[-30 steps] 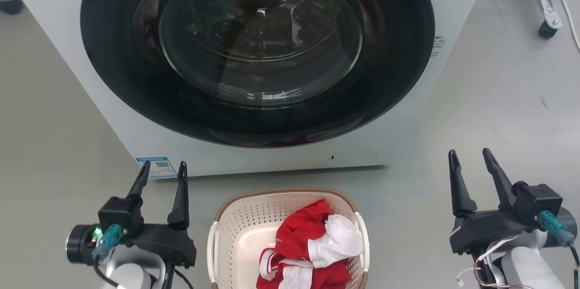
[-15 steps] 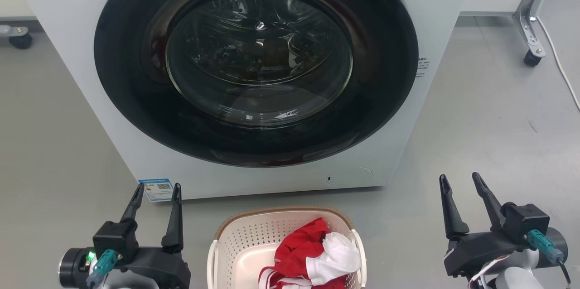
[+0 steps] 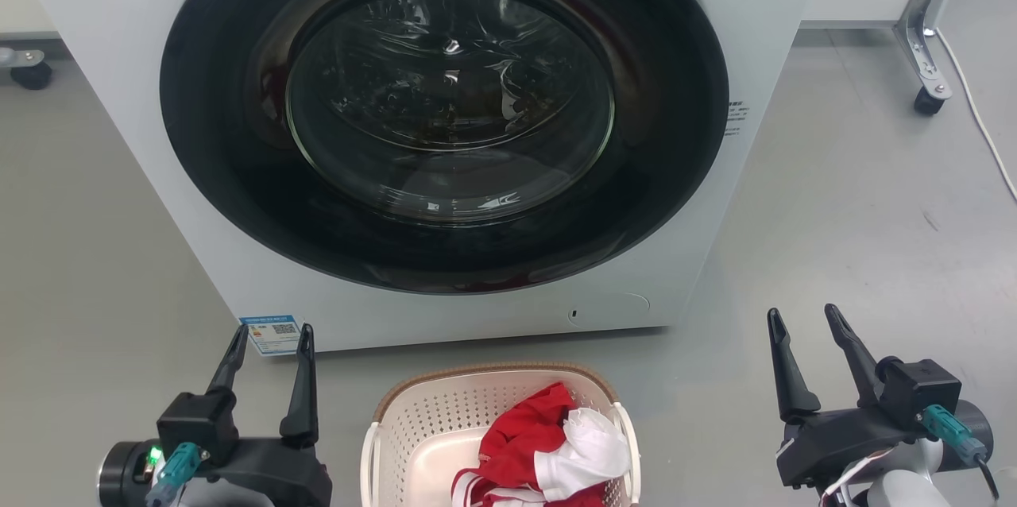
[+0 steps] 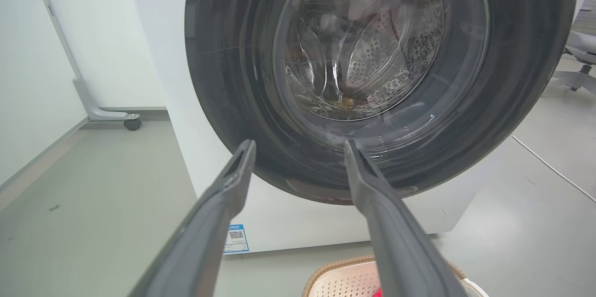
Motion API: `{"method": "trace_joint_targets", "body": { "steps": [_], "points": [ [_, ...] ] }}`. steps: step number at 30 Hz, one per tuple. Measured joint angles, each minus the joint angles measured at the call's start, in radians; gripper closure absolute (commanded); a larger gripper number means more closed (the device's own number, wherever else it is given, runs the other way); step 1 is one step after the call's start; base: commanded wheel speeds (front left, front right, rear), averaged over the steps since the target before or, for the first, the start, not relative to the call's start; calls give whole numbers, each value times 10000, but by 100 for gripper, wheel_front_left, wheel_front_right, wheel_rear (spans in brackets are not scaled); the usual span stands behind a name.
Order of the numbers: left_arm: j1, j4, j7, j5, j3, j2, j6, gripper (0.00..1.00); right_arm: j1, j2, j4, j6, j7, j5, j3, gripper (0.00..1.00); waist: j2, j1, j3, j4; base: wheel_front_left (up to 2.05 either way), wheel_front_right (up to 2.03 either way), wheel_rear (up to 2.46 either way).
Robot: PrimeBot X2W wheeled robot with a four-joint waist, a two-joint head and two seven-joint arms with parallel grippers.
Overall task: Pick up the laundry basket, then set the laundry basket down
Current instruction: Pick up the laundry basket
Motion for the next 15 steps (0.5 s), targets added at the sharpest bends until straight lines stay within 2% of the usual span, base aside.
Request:
{"method": "trace_joint_targets", "body": {
  "steps": [15],
  "points": [
    [153,-267,307,-63,71,-6,127,0,26,0,-44,0,0,0,10,0,0,0,19,-16,0,0,0]
  ]
}}
